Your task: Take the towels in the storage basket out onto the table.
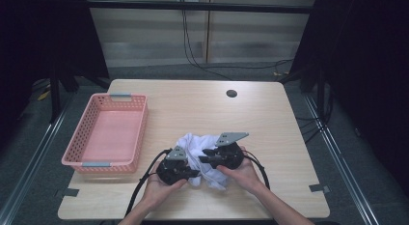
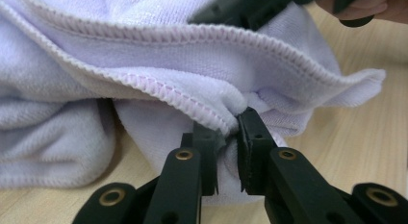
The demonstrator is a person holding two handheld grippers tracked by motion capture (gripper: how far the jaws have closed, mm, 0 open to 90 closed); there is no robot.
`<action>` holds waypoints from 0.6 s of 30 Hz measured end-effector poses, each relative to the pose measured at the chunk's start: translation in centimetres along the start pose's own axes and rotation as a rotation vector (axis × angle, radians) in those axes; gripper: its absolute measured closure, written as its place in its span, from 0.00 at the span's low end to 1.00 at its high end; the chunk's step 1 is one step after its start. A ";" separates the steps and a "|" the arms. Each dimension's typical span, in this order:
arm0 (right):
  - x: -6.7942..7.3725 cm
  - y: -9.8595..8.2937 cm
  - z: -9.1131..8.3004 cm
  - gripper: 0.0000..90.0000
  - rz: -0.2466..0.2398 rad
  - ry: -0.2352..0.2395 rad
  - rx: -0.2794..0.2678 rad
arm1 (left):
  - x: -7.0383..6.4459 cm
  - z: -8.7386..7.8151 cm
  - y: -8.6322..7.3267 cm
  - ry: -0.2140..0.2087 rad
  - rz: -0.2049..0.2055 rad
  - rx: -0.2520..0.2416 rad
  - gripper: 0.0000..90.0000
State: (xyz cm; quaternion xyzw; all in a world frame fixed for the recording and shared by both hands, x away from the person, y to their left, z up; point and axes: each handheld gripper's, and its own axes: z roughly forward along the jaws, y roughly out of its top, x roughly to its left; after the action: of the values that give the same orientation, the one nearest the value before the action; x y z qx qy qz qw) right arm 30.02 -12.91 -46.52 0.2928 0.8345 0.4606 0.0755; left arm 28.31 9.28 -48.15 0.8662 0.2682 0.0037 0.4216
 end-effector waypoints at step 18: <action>-2.4 1.1 -4.5 0.90 0.073 -0.055 -0.130 | 0.2 -4.0 1.1 -0.021 0.009 -0.152 0.93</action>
State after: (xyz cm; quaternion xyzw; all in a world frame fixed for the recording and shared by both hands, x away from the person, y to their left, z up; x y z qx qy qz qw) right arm 30.65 -17.11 -43.44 0.3300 0.7894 0.5078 0.1006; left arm 28.08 11.76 -44.81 0.8329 0.2588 0.0166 0.4889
